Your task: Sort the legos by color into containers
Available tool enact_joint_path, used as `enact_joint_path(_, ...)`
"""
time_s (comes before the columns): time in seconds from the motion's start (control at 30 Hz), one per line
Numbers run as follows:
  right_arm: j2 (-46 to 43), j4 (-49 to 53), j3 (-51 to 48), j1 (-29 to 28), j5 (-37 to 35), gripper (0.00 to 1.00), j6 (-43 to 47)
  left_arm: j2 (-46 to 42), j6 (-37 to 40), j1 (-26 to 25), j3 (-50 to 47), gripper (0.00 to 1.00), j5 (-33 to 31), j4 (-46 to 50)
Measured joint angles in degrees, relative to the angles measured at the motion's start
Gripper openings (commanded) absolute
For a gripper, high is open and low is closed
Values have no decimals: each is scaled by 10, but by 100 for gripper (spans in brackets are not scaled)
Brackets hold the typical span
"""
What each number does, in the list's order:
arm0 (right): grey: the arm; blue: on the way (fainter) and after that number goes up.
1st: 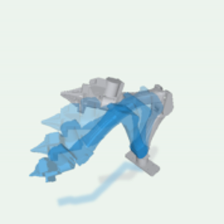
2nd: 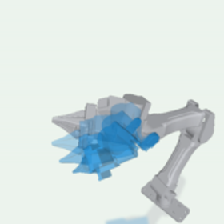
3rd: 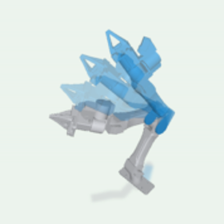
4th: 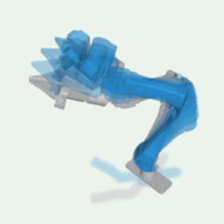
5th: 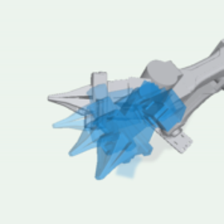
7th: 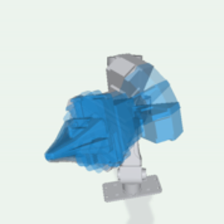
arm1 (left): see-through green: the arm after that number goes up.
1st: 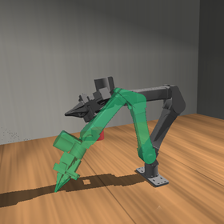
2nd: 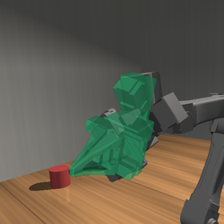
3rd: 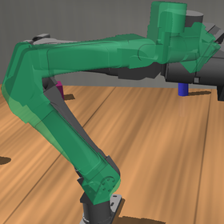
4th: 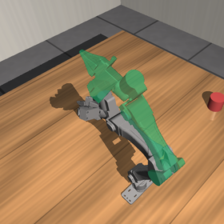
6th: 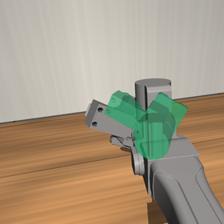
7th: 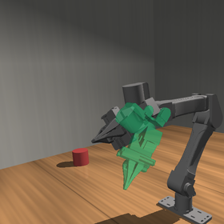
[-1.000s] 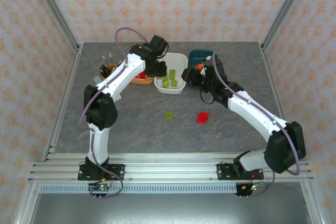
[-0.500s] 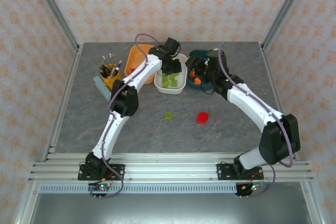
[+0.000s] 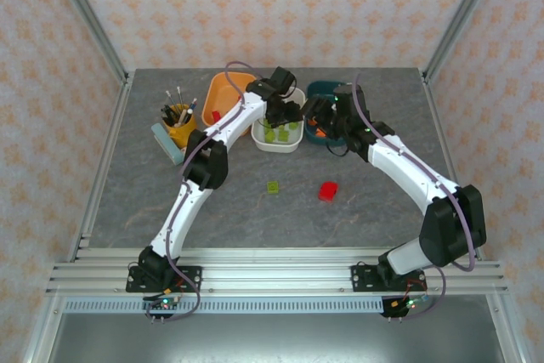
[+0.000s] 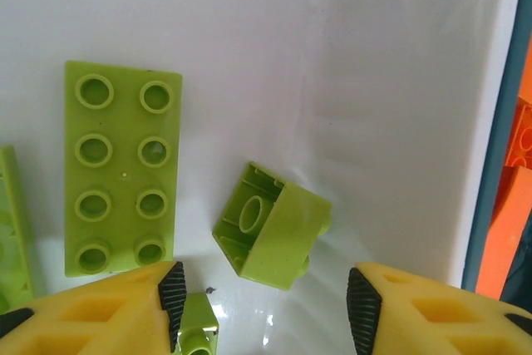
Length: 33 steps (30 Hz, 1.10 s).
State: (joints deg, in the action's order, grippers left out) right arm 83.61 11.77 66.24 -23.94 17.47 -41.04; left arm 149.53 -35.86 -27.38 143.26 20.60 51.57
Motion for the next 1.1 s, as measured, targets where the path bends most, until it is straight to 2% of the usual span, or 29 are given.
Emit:
enact_joint_path(0.23,-27,50,0,0,-18,62,30,-27,-4,0,0,63,-5,1)
enact_joint_path(0.43,-59,93,0,0,-36,62,52,-124,-4,0,-27,65,-17,1)
enact_joint_path(0.6,-81,131,0,0,-40,62,68,-240,-4,0,-129,66,-22,-14)
enact_joint_path(0.83,-96,189,0,-3,-36,62,96,-358,-15,-4,-304,67,-35,-42)
enact_joint_path(1.1,-104,234,0,-46,-46,62,118,-501,-23,-13,-486,68,-46,-65)
